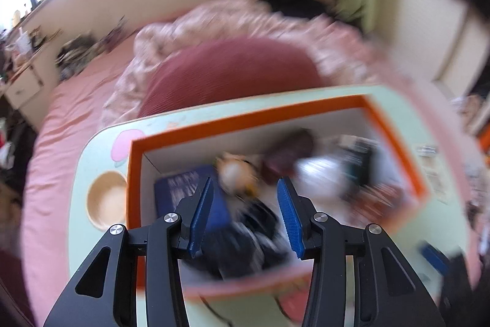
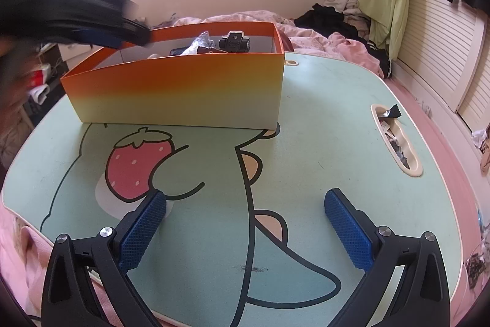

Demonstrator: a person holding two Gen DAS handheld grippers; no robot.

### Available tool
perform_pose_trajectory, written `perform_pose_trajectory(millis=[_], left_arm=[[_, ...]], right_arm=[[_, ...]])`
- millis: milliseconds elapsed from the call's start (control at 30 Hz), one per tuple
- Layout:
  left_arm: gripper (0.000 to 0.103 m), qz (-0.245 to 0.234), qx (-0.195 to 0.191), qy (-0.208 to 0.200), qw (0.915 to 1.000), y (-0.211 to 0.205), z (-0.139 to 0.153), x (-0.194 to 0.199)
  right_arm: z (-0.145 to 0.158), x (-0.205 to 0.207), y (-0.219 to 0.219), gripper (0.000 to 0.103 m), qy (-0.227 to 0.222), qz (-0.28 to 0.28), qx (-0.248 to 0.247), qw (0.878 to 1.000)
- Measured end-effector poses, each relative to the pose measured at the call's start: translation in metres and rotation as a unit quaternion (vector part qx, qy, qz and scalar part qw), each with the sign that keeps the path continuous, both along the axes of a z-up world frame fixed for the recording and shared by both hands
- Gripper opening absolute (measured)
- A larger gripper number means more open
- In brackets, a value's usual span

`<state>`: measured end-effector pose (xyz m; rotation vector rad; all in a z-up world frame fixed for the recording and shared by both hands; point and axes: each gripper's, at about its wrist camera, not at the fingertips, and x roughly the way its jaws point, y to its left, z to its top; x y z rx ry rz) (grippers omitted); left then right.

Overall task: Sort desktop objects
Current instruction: 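Grasp the cartoon figurine keychain in the box with the left gripper, place it on the table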

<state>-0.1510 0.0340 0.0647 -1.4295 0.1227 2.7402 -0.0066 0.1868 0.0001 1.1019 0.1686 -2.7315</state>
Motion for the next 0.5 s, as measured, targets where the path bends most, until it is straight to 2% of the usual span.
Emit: perform_pose_trajectory(millis=[67,167,233,300,333,433,500], left_arm=[[0.044,0.009,-0.013,-0.022,0.9996,0.003,-0.013,-0.022],[0.044,-0.008,-0.01,-0.056,0.9984,0.01,-0.026,-0.033],[0.044,-0.017,-0.035,-0.047,0.9982,0.016,-0.028,-0.033],[0.036,-0.016,-0.062,-0.041,0.9971,0.022,-0.026,-0.034],[0.036,-0.018,-0.067,-0.038,0.9968,0.023,-0.027,-0.033],[0.036,-0.032,-0.07,-0.028,0.9967,0.022,-0.027,-0.026],[0.035,-0.034,-0.044,-0.008,0.9984,0.016,-0.022,-0.021]], right_arm=[[0.001,-0.001,-0.001,0.103,0.0,0.002,-0.001,1.0],[-0.002,0.0,0.0,0.103,0.0,0.003,-0.002,1.0],[-0.001,0.0,-0.001,0.103,0.001,0.004,-0.002,1.0],[-0.001,0.0,0.0,0.103,0.001,0.004,-0.002,1.0],[-0.001,0.001,0.0,0.103,0.001,0.004,-0.002,1.0],[-0.001,0.001,0.0,0.103,0.001,0.005,-0.002,1.0],[-0.001,0.001,-0.001,0.103,0.001,0.004,-0.002,1.0]])
